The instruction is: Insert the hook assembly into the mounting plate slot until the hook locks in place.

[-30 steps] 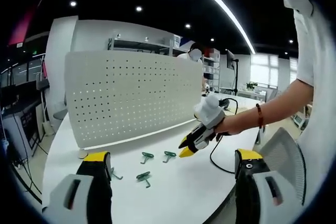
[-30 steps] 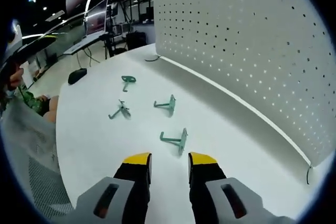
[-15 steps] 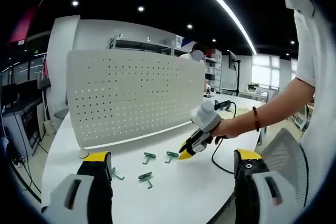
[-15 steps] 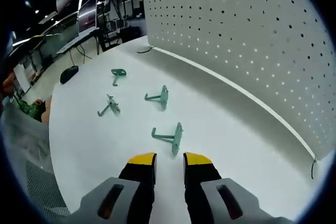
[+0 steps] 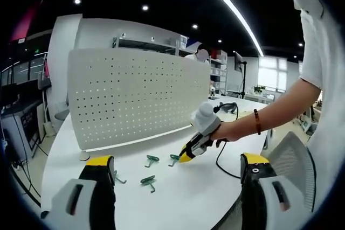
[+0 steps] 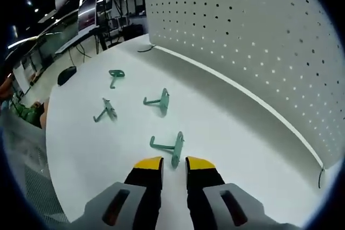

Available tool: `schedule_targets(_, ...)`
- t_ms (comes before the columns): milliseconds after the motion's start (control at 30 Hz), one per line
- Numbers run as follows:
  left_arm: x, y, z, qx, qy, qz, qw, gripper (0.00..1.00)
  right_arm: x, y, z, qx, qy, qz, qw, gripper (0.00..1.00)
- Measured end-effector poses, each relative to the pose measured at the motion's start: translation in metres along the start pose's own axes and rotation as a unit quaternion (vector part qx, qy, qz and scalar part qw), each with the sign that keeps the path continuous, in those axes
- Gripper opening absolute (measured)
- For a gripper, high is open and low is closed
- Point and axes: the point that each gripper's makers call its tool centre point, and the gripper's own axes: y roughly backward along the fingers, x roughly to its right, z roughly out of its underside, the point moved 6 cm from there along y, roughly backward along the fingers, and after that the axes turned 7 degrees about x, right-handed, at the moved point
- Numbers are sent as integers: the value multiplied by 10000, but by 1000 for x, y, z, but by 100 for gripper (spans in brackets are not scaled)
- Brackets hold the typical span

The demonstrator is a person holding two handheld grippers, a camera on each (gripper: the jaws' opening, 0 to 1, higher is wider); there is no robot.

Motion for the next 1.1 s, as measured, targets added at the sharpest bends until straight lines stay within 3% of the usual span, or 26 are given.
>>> schedule_targets(533,-2,-1,1,-42,18,143,9999,99,1,-7,2,-385,37,9,9992,5)
schedule_targets(1100,-1,-3,0,-44,9,194,9998,99,0,-6,2,-443,146,64,9989,2)
